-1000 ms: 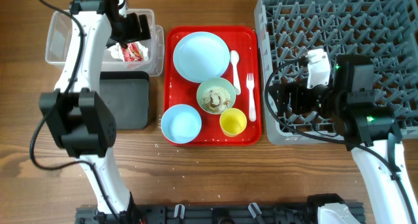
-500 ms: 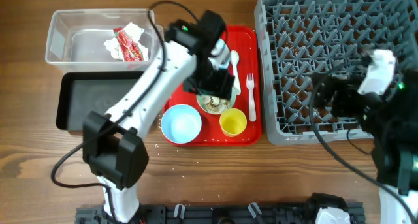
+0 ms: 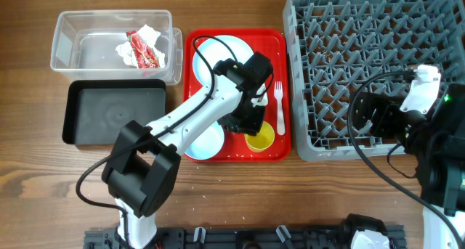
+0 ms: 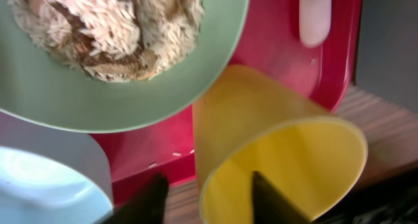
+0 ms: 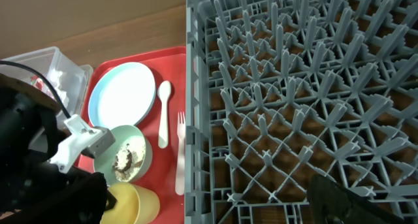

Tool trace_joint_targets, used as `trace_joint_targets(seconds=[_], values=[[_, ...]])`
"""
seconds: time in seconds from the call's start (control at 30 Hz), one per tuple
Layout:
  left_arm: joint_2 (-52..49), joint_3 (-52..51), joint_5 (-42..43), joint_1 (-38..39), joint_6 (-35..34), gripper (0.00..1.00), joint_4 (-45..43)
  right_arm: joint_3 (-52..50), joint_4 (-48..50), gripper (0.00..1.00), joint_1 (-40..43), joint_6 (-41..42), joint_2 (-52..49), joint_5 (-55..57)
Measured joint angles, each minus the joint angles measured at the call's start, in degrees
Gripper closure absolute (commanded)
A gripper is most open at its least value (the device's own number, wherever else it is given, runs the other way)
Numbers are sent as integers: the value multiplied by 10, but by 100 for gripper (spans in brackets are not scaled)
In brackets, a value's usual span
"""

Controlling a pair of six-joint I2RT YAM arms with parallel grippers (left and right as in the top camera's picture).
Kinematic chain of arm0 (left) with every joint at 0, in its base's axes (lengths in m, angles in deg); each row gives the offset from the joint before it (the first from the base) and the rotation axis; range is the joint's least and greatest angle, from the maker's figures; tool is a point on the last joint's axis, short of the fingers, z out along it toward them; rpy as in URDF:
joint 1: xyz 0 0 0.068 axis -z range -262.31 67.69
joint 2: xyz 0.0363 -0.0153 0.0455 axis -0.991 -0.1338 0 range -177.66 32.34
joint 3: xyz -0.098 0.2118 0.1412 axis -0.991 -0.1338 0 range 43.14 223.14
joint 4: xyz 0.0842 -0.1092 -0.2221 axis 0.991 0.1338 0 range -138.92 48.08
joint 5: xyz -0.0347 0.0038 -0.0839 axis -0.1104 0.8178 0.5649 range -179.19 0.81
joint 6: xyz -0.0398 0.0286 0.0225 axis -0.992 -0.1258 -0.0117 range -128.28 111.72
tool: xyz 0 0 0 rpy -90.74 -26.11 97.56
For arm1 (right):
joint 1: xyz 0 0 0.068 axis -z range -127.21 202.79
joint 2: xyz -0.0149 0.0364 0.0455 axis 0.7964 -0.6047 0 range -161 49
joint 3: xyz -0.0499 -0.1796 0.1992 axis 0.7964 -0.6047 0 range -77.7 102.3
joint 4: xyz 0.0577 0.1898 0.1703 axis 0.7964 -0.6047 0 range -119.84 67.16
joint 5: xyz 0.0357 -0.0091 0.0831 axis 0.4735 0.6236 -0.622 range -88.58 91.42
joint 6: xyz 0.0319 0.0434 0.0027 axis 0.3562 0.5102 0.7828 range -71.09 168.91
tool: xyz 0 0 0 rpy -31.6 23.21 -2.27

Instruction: Sort waste into correct bins and load items into the dishwasher rack

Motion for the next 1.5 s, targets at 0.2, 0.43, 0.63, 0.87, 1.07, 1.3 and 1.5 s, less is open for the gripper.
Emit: trace_joint_targets(seconds=[0.2,0.43,0.63,0.87,1.07,1.3,1.5], values=[[0,0,-3,2,-23,96,-5,0,-2,0,0,0,-17,0],[0,2,49,-3,-23,96,-5,0,-8,0,0,0,-34,-9],[35,22,292,-120,36,96,-5,0,9,0,1,-4,-43,-137],[67,30,565,-278,119,96,-6,0,71,0,1,-59,-128,-408],[67,30,674,-296,137,96,-8,-1,181,2,-23,-80,-195,-553],[67,30,710,-275,139,96,-12,-2,361,5,-125,-8,-239,-570],[67,30,727,-263,139,96,-12,-2,437,13,-185,61,-259,-529]])
